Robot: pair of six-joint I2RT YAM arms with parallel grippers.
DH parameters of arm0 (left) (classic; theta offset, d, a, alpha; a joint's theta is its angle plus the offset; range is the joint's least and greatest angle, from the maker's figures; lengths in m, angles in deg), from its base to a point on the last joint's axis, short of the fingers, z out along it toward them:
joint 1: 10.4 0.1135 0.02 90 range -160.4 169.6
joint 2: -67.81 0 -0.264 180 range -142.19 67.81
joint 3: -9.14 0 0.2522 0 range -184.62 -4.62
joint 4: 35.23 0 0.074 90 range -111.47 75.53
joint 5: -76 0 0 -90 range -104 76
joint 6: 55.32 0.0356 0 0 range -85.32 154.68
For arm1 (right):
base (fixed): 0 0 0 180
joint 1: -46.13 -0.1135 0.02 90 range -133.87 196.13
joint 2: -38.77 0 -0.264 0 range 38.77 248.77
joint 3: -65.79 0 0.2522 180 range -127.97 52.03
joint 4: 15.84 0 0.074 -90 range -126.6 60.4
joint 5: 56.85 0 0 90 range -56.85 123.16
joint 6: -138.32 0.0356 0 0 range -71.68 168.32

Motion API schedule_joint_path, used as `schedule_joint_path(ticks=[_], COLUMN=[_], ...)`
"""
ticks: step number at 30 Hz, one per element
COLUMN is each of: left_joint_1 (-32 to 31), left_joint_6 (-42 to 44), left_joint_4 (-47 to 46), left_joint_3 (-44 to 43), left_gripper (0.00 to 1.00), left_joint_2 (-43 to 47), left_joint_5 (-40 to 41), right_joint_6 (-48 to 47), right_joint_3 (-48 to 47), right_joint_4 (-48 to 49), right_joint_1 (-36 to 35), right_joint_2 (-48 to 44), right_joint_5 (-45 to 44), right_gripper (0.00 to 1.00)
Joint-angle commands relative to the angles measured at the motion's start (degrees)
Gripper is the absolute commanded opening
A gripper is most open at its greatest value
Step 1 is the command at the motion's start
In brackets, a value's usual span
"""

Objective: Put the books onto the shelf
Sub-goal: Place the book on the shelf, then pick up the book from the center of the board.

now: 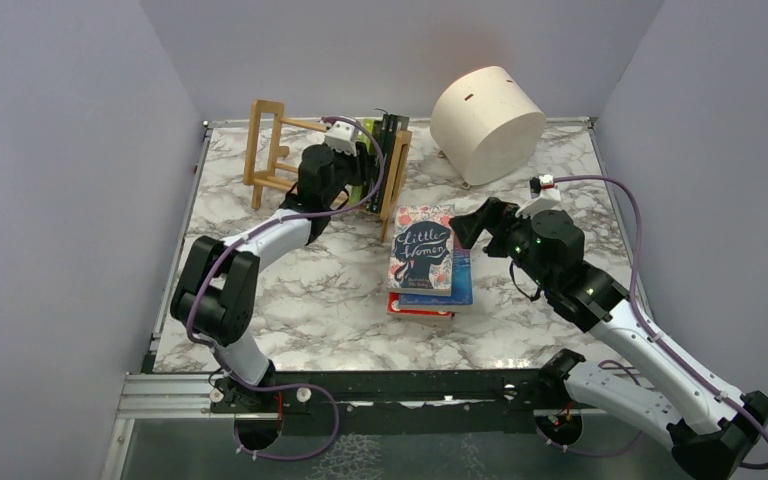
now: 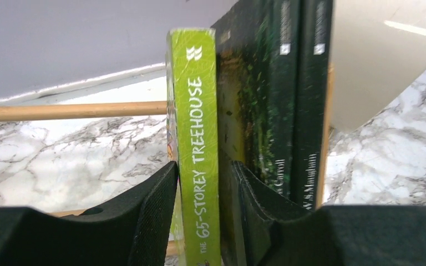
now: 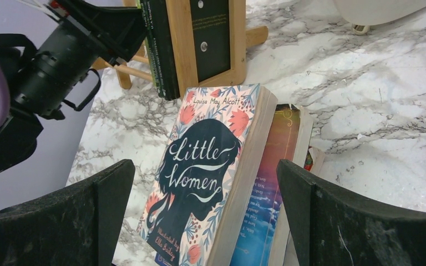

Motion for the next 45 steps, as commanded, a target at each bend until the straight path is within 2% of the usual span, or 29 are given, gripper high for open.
schedule_joint_path(ticks=[1, 8, 12, 16, 20, 26, 32, 39, 45], left_joint_1=[-0.4, -0.4, -0.9, -2.7, -6.2, -10.4, -11.7, -11.9, -11.9], left_joint_6=[-0.9, -3.6, -6.8, -12.8, -18.9, -24.6, -29.4, -32.6, -35.4], left_joint_4=[-3.0, 2.2, 10.1, 19.3, 22.1, 21.8, 17.1, 12.6, 7.8], left_joint_3=[1.4, 5.3, 7.3, 9.6, 15.5, 23.1, 28.3, 30.8, 31.9], left_gripper=[0.33, 0.35, 0.34, 0.33, 0.33, 0.35, 0.44, 0.6, 0.62], left_joint_2=[6.1, 16.9, 25.0, 31.1, 35.0, 38.1, 38.8, 37.2, 33.8], left_joint_5=[0.1, 9.7, 12.2, 9.9, 4.9, 2.5, -2.4, -7.0, -9.5], right_joint_6=[-0.6, -0.6, -0.2, -0.4, -0.7, -1.7, -2.1, -2.3, -2.5], right_joint_3=[0.2, 0.0, -2.8, -4.9, -4.9, -4.1, -3.1, -2.2, -2.0], right_joint_4=[1.0, 0.0, -7.5, -14.6, -16.6, -16.4, -14.6, -13.5, -12.8], right_joint_1=[0.2, 0.2, 0.2, 0.2, 0.1, 0.1, 0.1, 0.2, 0.2], right_joint_2=[-0.9, -0.9, 1.3, 4.1, 5.6, 8.0, 11.5, 13.3, 14.3], right_joint_5=[-0.8, -1.5, -8.1, -14.9, -15.7, -15.7, -13.4, -12.9, -12.1], right_gripper=[0.98, 0.98, 0.99, 1.0, 1.0, 1.0, 1.0, 1.0, 1.0])
